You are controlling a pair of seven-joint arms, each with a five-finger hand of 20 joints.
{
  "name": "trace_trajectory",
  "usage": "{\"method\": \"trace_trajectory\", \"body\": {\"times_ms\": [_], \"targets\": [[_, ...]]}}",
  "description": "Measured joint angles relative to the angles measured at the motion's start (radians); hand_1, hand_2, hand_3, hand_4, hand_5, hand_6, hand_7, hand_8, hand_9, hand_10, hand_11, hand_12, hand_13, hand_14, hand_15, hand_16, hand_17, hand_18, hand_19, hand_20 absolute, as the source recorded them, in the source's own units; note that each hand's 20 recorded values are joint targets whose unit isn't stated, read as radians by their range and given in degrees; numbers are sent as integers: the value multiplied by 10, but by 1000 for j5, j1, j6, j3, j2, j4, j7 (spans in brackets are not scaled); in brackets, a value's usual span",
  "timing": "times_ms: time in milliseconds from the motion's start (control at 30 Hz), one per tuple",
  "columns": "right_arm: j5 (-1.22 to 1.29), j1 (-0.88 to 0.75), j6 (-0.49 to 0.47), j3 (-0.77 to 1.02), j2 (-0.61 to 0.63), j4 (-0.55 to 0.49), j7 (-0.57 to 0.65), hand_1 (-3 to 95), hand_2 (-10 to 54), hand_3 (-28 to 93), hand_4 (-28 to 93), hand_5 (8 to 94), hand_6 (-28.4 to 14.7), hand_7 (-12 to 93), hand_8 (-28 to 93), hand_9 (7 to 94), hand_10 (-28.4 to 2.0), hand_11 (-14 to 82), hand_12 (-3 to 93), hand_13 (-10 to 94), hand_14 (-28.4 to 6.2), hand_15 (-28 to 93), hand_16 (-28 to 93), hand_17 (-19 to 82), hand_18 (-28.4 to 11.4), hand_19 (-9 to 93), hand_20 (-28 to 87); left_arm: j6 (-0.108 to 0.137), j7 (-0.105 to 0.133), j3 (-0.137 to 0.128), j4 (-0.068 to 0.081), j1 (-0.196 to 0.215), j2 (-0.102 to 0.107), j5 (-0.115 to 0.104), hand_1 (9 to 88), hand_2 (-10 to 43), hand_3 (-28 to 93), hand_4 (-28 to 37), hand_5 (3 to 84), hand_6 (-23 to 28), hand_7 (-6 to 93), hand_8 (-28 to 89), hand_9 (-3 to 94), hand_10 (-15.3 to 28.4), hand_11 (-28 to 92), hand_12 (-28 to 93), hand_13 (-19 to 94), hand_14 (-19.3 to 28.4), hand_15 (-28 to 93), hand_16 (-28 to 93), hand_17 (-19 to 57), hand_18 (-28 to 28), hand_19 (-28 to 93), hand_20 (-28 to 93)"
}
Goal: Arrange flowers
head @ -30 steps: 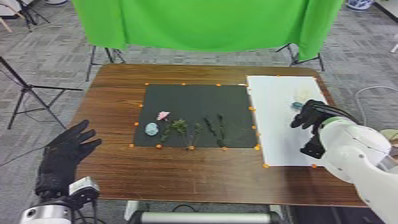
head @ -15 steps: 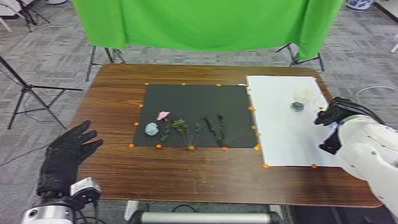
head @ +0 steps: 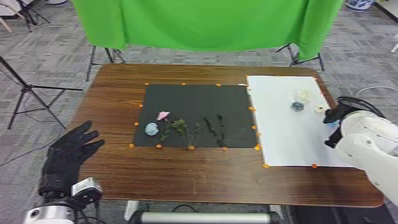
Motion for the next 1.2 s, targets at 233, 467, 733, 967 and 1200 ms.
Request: {"method": "trace_trajectory", "body": {"times_ms": [233,467,733,967,1200], "targets": [[4,17,-1,-8,0,7,4,355,-95,902,-283,487,-86,240,-159,477,-207,181,126,686,-76,862,60,334,-229,932,281,-3,-1,0,1,-2,-5,0,254,69,822,-181,389,111,140,-96,342,197,301,83,277,267,572,-115,-69,245,687,-87],[12,44,-18,-54,-22,32,4,357,-95,901,-283,482,-79,230,-161,481,-198,180,124,688,-80,860,63,335,-230,932,282,-11,-3,5,6,-13,-8,1,255,69,821,-181,390,111,140,-97,342,197,303,82,277,267,571,-115,-69,245,685,-84],[32,48,-38,-61,-56,43,5,361,-95,900,-283,482,-76,219,-157,496,-190,176,124,698,-86,853,66,337,-235,932,282,-16,-6,5,8,-19,-12,2,255,70,820,-181,392,113,141,-96,343,198,303,82,278,266,573,-115,-69,245,685,-81],[85,35,-35,-18,-67,42,20,368,-95,900,-283,484,-79,221,-153,513,-189,183,125,705,-86,850,69,342,-237,932,280,-19,-9,5,9,-23,-13,4,255,70,820,-181,395,114,140,-96,344,197,305,81,278,266,573,-115,-69,245,685,-80],[85,4,-11,12,-65,29,21,372,-95,897,-283,502,-70,227,-156,544,-194,199,127,709,-88,849,73,345,-239,932,283,-20,-11,5,9,-23,-15,5,255,70,820,-181,397,116,138,-96,345,197,305,81,278,266,572,-116,-69,245,684,-78]]}}
